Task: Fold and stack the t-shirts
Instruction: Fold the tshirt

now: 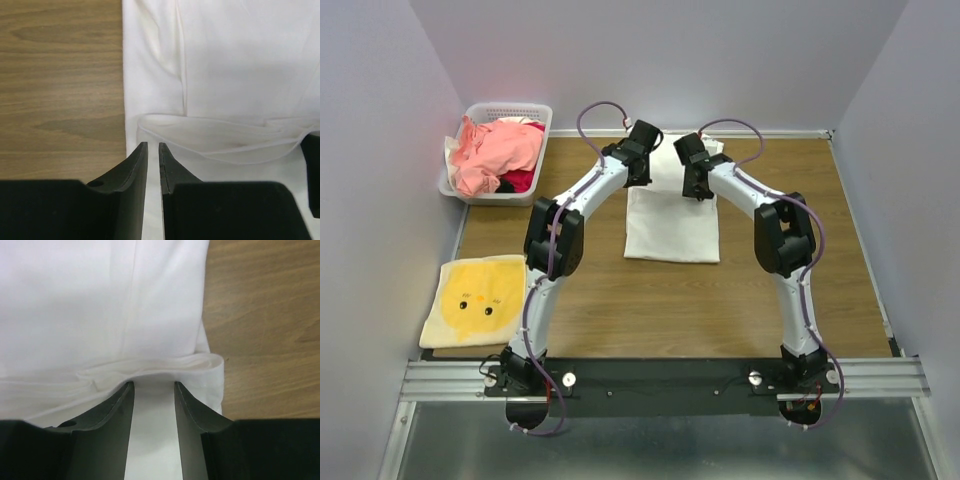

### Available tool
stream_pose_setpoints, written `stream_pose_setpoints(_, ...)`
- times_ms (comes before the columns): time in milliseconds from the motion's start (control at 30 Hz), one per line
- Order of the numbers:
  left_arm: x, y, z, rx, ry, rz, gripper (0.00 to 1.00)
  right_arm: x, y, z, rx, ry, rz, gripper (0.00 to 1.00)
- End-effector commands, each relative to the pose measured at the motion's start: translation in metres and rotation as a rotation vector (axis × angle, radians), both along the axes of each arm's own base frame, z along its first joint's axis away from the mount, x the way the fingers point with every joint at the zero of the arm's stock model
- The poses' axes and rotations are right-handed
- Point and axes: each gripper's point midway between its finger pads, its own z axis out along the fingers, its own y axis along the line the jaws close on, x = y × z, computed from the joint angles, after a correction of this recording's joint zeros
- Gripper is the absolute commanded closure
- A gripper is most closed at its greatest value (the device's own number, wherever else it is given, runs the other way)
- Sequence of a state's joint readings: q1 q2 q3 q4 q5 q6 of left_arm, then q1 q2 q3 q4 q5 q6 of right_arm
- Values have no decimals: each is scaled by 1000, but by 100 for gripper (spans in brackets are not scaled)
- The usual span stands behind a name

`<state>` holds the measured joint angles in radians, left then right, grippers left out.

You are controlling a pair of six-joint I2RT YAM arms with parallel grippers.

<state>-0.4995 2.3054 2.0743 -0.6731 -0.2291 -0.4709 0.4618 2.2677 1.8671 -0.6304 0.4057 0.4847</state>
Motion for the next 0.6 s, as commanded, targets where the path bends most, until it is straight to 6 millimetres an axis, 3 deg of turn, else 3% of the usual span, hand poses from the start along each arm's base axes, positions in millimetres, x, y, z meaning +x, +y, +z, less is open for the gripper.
stream_pose_setpoints(0,24,36,33,47,-111,122,77,34,-34,37,-44,-111,-88,52)
stream_pose_setpoints(100,22,53,42,50,-131,160,77,41,-50,52,-44,-143,-124,46)
stream_pose_setpoints(200,16,56,40,46,-117,133,77,43,-60,60,-41,-149,-129,39)
stream_pose_setpoints(267,7,54,32,48,-75,85,77,34,-64,55,-54,-125,-122,37)
stream_pose_setpoints(300,2,52,32,44,-64,72,77,29,-64,65,-40,-132,-115,36)
stream_pose_setpoints(333,-4,53,29,44,-48,62,77,15,-66,51,-46,-87,-108,35)
stream_pose_setpoints(367,-14,56,15,52,-15,50,77,7,-68,47,-40,-70,-108,33)
stream_pose_setpoints(400,-21,53,22,27,-20,27,77,-2,-66,59,-13,-80,-100,33)
stream_pose_setpoints(467,-38,55,8,15,6,5,77,-30,-73,42,-12,-15,-100,31)
stream_pose_setpoints(500,-44,53,19,-14,-7,-12,76,-40,-75,39,-9,2,-101,30)
stream_pose_setpoints(533,-50,52,20,-28,-4,-23,75,-49,-72,50,27,-6,-89,30)
stream_pose_setpoints(567,-53,50,19,-44,-5,-37,75,-66,-74,37,35,37,-87,30)
